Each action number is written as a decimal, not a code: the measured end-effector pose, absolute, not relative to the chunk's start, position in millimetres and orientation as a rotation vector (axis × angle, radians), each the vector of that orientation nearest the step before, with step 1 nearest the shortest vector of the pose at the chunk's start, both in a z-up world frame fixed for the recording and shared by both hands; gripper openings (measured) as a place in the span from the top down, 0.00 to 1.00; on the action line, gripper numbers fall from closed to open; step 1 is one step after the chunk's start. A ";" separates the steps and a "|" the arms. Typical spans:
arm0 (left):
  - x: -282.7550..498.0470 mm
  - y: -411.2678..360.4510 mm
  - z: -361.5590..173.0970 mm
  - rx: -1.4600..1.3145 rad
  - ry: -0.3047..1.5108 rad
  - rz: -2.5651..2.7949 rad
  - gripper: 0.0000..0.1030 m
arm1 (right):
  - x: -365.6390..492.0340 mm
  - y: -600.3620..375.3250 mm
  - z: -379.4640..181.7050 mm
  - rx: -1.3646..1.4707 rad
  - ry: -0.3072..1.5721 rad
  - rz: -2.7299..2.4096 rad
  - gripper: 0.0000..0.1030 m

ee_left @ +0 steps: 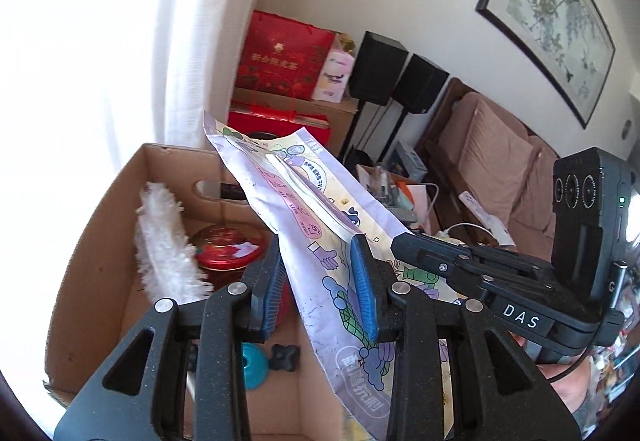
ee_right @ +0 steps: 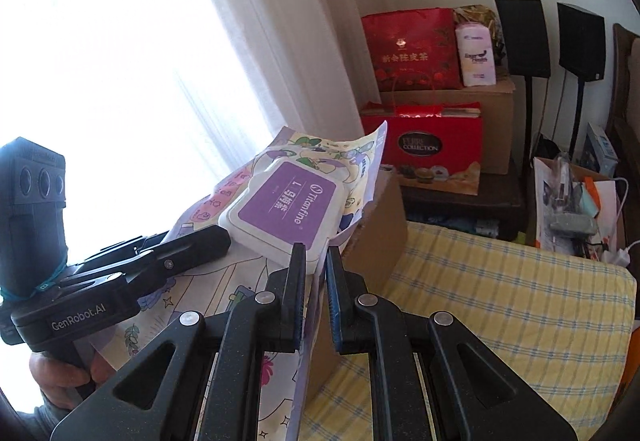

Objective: Organize objects
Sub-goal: 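Lift the wet-wipes pack and carry it over the box, then lower the wet-wipes pack into the box and open both grippers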

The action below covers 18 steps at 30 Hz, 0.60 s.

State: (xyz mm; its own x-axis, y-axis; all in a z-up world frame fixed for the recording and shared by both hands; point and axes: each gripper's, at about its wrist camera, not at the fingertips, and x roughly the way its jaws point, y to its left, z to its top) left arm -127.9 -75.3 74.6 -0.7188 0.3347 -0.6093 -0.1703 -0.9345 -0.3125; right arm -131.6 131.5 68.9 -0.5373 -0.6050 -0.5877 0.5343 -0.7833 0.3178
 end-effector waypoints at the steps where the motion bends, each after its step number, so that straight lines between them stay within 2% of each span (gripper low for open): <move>1: -126.7 -81.6 73.4 -1.012 -0.341 2.669 0.71 | -131.1 125.1 67.9 0.930 -0.125 -2.287 0.91; 18: -136.8 -152.0 11.9 -1.240 -0.348 2.560 0.71 | -132.0 53.0 9.1 1.064 -0.055 -2.215 0.91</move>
State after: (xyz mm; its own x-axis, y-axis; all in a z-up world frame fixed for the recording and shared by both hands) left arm -136.8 -152.0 11.9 -0.5947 0.3465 -0.7255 -0.1401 -0.9332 -0.3308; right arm -132.0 53.0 9.1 -0.4425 -0.5866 -0.6783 0.5520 -0.7743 0.3095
